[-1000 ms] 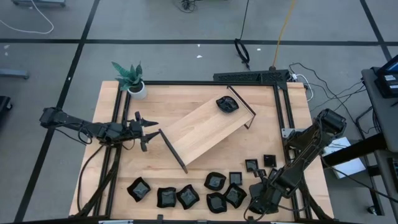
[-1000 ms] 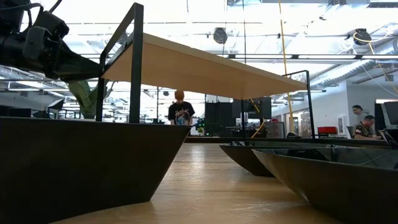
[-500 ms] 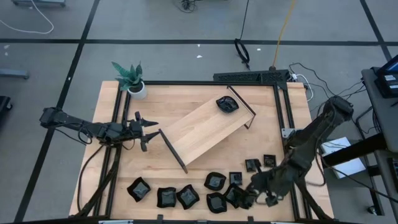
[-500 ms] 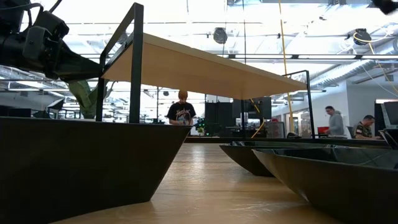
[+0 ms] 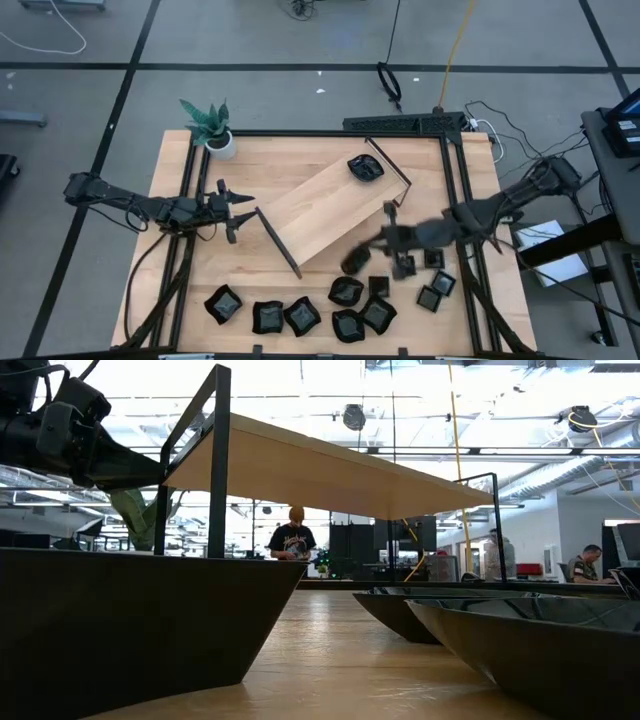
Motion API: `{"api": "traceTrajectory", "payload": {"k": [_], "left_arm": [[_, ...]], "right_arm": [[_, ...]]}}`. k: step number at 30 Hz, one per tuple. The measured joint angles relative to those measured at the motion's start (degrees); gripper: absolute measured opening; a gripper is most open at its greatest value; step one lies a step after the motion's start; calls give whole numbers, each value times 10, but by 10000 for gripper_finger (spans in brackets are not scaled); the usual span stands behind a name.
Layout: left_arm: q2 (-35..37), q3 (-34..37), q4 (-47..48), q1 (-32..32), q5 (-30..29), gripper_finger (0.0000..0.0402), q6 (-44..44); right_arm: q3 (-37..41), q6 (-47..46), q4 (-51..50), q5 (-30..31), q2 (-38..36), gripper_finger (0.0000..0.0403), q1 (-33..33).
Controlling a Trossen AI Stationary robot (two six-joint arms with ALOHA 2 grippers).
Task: Pick & Place Mini shaped plates
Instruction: Stack the leaf shaped plate on top of the other leaf shaped plates on the shelf
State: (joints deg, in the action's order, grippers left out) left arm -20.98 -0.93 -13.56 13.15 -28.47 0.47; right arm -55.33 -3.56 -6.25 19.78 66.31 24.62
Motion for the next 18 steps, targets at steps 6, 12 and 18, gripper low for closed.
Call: {"api": "traceTrajectory", "payload": {"k": [6,12,18], "left_arm": [[0,0,0,0,0,209,0],[0,0,0,0,0,209,0],[0,0,0,0,0,209,0]], "right_arm": [[-1,42,43,-49,-8,0,-140],[-16,23,42,-156,-6,0,-260],[-97,32,-29,-154,9,0,-313]]}}
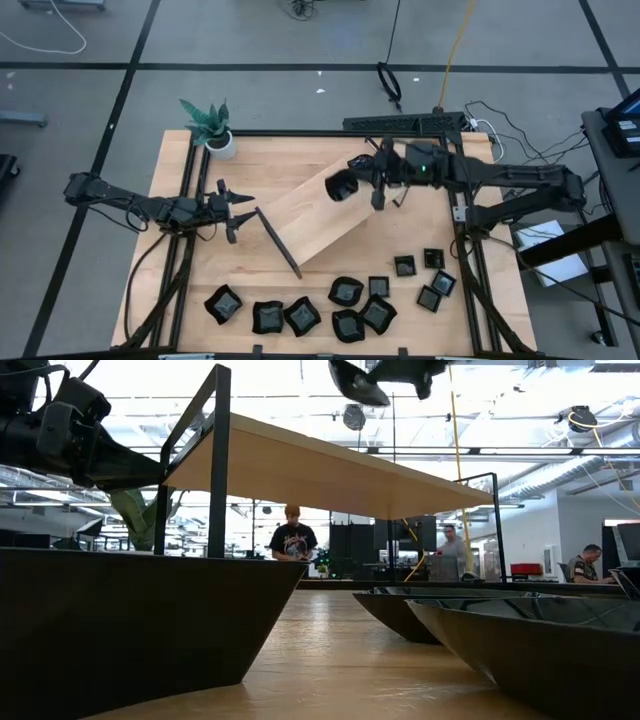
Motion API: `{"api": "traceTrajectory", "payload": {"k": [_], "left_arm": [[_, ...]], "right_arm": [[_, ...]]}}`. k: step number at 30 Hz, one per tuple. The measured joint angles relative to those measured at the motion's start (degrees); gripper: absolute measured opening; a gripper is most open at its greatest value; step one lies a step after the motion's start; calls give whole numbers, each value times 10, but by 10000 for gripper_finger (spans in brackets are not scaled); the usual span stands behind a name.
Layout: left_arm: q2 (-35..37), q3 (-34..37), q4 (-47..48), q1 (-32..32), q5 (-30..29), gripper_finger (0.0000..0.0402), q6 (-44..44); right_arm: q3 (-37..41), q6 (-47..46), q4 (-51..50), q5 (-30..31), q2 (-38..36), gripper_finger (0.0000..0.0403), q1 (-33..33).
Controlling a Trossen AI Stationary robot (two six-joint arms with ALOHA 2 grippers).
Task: Pick & Place Mini shaped plates
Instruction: Stack the leaf shaped plate on top of the other leaf shaped plates on the shelf
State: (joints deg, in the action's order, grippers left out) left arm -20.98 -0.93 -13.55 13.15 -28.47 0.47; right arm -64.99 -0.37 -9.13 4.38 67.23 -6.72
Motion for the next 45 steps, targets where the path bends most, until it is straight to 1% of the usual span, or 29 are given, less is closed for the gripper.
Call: {"api": "traceTrajectory", "payload": {"k": [4,6,12,14,16,18,20,25,29,32,38,42,45], "left_arm": [[0,0,0,0,0,209,0],[0,0,0,0,0,209,0],[0,0,-1,0,0,209,0],[0,0,0,0,0,209,0],[0,0,-1,0,0,209,0],[0,0,0,0,0,209,0],[0,0,0,0,0,209,0],[0,0,0,0,0,209,0],[0,0,0,0,0,209,0],[0,0,0,0,0,209,0],[0,0,0,0,-1,209,0],[0,0,0,0,-1,209,0],[0,0,0,0,-1,209,0]], "right_arm": [[-113,-4,-95,-1,41,0,-18],[-182,-4,-158,-1,71,0,-24],[-383,-20,-305,-1,167,0,-52],[-432,-41,-361,2,192,0,-63],[-464,-69,-405,10,211,0,-72],[-473,-80,-432,17,222,0,-78],[-474,-74,-444,10,230,0,-86],[-475,-62,-500,-31,247,0,-143],[-475,-75,-545,-73,258,0,-191],[-471,-77,-572,-92,261,0,-216],[-440,-74,-575,-93,262,0,-230],[-416,-55,-575,-120,261,0,-233],[-399,-47,-575,-121,262,0,-234]]}}
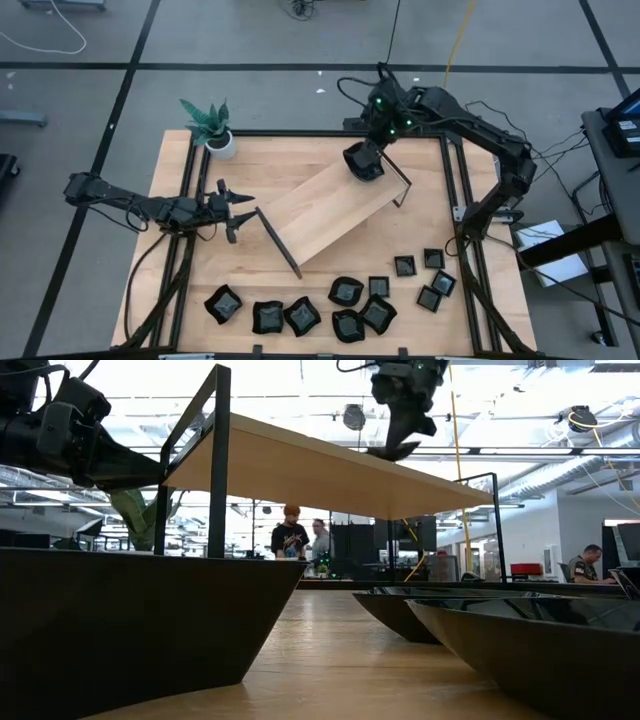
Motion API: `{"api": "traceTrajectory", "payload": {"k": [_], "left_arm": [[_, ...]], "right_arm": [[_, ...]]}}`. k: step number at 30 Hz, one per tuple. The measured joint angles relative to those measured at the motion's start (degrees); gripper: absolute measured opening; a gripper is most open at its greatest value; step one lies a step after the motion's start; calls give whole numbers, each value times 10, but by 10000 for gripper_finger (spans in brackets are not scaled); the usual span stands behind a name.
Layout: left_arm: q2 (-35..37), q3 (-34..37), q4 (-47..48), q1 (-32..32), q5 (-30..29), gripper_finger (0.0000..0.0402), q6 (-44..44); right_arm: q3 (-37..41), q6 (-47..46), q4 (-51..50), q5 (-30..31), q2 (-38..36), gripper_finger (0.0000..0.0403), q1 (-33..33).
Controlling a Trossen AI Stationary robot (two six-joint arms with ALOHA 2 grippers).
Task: Pick & Place Mini shaped plates
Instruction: Stack the leaf shaped plate on top of the other leaf shaped plates on the shelf
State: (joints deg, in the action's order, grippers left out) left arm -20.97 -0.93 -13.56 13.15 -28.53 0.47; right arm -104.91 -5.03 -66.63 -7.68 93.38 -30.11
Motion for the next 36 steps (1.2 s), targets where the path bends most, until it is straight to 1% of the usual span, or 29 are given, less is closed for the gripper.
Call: {"api": "traceTrajectory", "payload": {"k": [14,25,29,32,36], "left_arm": [[0,0,0,0,0,209,0],[0,0,0,0,0,209,0],[0,0,0,0,0,209,0],[0,0,0,0,0,209,0],[0,0,0,0,0,209,0]], "right_arm": [[60,12,17,0,0,0,-3],[75,12,19,1,0,0,-3],[75,-5,20,1,0,0,-3],[75,-15,21,1,0,6,-3],[75,-16,21,5,0,26,-3]]}}
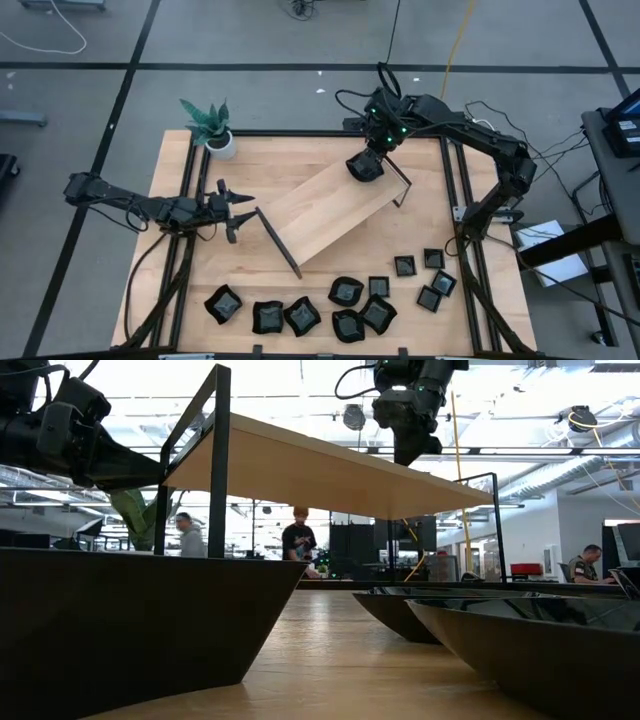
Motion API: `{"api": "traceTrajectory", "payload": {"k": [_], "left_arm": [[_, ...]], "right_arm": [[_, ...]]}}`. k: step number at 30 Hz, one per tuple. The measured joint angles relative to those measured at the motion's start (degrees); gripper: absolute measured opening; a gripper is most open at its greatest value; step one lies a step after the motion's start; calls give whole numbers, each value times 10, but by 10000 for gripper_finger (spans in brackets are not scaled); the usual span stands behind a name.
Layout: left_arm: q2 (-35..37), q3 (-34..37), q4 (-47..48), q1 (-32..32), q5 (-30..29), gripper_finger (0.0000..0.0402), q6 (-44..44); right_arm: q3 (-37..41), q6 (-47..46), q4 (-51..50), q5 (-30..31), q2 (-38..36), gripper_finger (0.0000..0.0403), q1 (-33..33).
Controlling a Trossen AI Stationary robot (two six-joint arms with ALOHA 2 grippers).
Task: Pick & Place Mini shaped plates
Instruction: Stack the leaf shaped plate on top of the other leaf shaped plates on the shelf
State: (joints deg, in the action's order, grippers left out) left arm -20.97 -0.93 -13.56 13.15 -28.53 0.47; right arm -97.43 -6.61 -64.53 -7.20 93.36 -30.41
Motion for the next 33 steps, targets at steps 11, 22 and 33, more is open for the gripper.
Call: {"api": "traceTrajectory", "payload": {"k": [11,22,33], "left_arm": [[0,0,0,0,0,209,0],[0,0,0,0,0,209,0],[0,0,0,0,0,209,0]], "right_arm": [[0,4,7,-3,-26,78,5],[0,-4,43,35,-102,79,221],[24,-149,51,193,-78,101,533]]}}
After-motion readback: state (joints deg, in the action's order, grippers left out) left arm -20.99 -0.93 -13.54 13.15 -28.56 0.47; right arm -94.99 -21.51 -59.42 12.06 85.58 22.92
